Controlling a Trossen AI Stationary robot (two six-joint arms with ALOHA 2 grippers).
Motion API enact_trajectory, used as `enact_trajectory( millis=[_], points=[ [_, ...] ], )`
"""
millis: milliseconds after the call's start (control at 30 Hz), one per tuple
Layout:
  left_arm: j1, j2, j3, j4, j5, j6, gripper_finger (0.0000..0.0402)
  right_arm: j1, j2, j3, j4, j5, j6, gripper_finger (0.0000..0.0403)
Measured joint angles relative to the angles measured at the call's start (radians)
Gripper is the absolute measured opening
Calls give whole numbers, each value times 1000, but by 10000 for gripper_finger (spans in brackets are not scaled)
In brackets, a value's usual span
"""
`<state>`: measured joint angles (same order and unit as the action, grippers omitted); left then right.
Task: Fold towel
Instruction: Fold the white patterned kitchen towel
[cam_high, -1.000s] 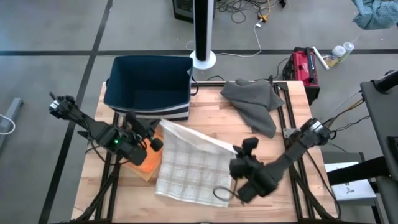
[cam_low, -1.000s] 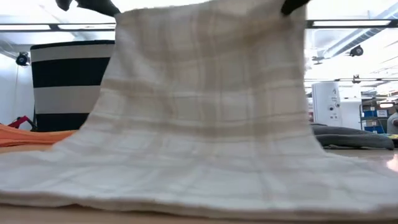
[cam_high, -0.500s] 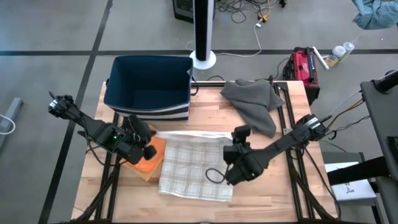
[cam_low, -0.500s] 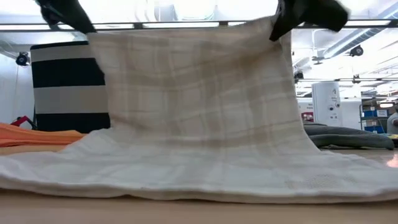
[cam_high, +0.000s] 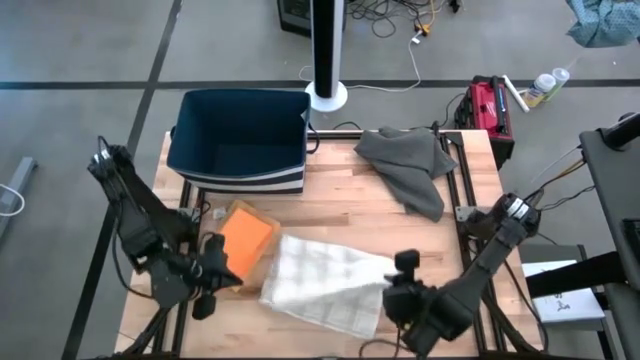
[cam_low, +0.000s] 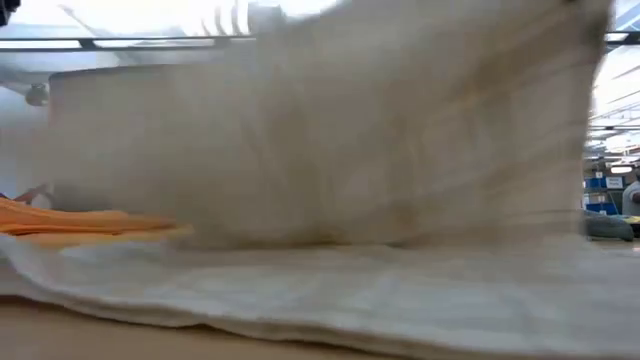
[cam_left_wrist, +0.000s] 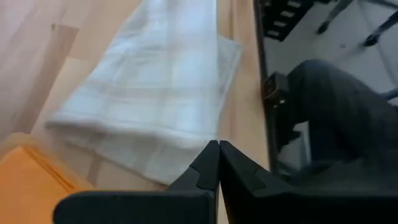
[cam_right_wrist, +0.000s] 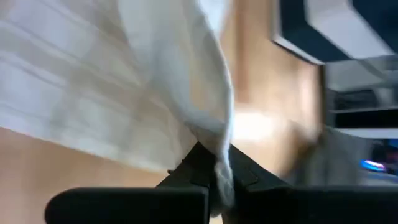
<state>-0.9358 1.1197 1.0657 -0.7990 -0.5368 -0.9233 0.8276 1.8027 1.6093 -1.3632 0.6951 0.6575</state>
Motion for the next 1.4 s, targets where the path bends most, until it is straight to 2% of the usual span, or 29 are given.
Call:
enact_trajectory(
  millis=[167, 333, 600, 767, 967, 1100, 1233, 1400],
  points=[
    [-40, 100, -2, -14, -23, -77, 0, 47, 6, -2, 137, 4, 56, 2],
    [-39, 231, -2, 36, -39, -66, 0, 52, 38, -5, 191, 0, 70, 2],
    [-39, 509, -2, 254, -82, 288, 4, 26, 64, -7, 177, 6, 77, 2],
    [-23, 658, 43, 338, -109, 415, 40, 15, 64, -7, 178, 12, 79, 2],
    [-3, 820, 163, 343, -185, 576, 106, 11, 64, -7, 179, 11, 92, 2],
    [19, 913, 234, 335, -187, 669, 139, 11, 64, -7, 179, 11, 104, 2],
    [37, 970, 288, 297, -188, 709, 154, 11, 64, -7, 180, 11, 104, 2],
    [56, 985, 298, 238, -181, 700, 147, 11, 64, -7, 182, 10, 104, 2]
  ],
)
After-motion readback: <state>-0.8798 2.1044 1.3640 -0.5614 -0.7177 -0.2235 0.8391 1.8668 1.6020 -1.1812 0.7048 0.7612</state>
